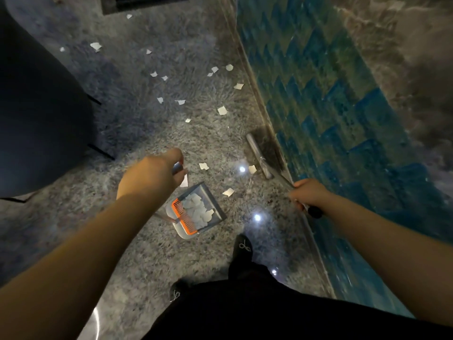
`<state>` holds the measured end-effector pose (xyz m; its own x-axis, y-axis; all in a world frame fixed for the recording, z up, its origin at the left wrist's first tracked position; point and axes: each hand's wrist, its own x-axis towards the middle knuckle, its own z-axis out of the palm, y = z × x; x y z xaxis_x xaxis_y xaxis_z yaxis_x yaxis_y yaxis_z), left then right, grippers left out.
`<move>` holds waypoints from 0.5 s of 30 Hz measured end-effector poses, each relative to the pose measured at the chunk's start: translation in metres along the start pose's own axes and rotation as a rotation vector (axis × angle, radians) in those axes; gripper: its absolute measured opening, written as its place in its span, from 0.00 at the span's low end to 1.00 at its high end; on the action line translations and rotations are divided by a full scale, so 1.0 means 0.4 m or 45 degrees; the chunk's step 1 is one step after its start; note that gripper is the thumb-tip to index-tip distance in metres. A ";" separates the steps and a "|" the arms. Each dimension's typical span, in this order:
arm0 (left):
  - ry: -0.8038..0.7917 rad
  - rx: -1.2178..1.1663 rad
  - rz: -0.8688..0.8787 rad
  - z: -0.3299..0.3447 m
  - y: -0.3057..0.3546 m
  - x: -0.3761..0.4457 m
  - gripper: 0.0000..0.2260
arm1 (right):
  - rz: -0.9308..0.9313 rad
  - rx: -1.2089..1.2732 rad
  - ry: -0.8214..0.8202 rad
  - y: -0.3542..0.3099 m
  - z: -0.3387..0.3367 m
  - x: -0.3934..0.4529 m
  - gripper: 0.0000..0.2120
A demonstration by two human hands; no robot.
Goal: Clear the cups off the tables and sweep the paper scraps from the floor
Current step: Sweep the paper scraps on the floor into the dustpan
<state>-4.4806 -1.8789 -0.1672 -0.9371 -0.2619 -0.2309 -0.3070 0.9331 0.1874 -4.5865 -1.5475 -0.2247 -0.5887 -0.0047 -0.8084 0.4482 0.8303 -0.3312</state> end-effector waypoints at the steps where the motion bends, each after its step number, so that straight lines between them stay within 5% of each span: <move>1: 0.002 0.011 0.003 0.000 0.006 0.002 0.09 | 0.000 -0.045 0.013 -0.010 -0.003 0.011 0.07; 4: 0.006 0.045 0.004 0.000 0.013 0.008 0.08 | 0.007 -0.158 0.009 -0.039 -0.004 0.033 0.19; 10: 0.009 0.022 0.008 -0.002 -0.009 0.008 0.07 | -0.063 -0.371 -0.190 -0.071 0.016 0.009 0.13; 15: 0.019 0.005 0.015 0.004 -0.041 -0.009 0.07 | -0.093 -0.245 -0.402 -0.044 0.080 -0.037 0.05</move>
<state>-4.4718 -1.8927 -0.1711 -0.9431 -0.2544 -0.2141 -0.2951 0.9371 0.1863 -4.5641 -1.5800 -0.2223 -0.3644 -0.2145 -0.9062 0.2605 0.9108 -0.3203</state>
